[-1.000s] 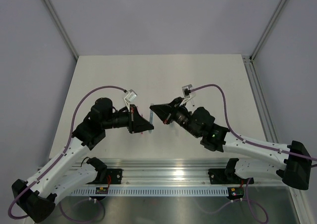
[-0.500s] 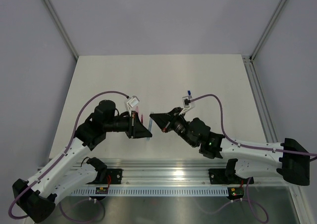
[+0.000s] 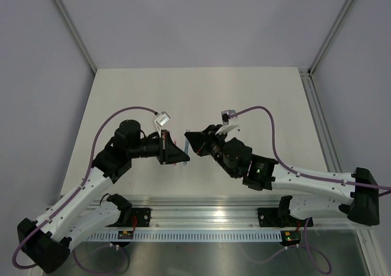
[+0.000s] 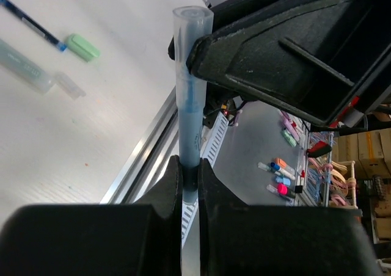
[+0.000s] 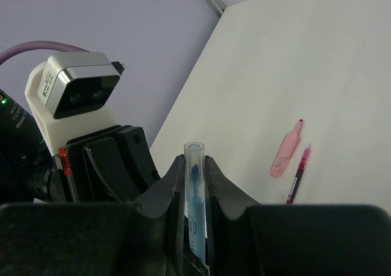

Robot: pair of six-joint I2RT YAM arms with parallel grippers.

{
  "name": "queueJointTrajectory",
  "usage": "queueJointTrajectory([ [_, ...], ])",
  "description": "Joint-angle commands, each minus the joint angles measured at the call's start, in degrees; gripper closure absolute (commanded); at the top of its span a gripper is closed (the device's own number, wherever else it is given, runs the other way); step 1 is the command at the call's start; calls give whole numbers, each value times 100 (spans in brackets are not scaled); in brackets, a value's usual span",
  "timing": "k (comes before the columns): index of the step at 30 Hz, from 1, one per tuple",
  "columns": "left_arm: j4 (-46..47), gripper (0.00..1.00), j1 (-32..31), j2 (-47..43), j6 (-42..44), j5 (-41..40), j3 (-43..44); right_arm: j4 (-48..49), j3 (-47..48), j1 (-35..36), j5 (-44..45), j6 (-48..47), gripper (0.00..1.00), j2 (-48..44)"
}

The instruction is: Insert the pens into the pen caps

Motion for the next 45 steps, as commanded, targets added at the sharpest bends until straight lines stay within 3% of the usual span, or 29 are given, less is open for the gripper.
queueJointTrajectory([
  [1,1937,100,169,-70,-74,-580,443,-1399,456,373,-443,-379,78,141],
  [9,1902,100,169,-150,-100,-615,443,-1601,914,109,-592,-547,71,115],
  [13,1920,100,169,-141,-118,-572,443,-1601,966,74,-567,-591,87,141],
  [19,1920,100,160,-79,-127,-492,460,-1566,1186,-277,-856,-714,80,299],
  [21,1911,100,142,-62,-127,-449,478,-1574,1239,-374,-935,-801,85,317],
  [24,1788,99,64,17,-65,-422,531,-1601,1336,-629,-1102,-854,100,309],
  [25,1736,95,-6,35,-39,-422,583,-1601,1362,-751,-1129,-863,100,300],
  [29,974,61,-270,61,251,-773,819,-1961,1511,-1033,-1269,-960,100,238],
  [30,831,47,-297,70,356,-878,882,-2013,1529,-1095,-1296,-995,100,221],
  [33,365,27,-306,-61,505,-1036,935,-2128,1529,-1367,-1541,-986,100,177],
  [38,-372,16,-306,-421,778,-1327,839,-2295,1485,-1806,-1822,-1013,100,299],
  [45,-1253,3,-306,-1186,1367,-2142,654,-3234,1704,-3185,-2613,-1776,100,1160],
])
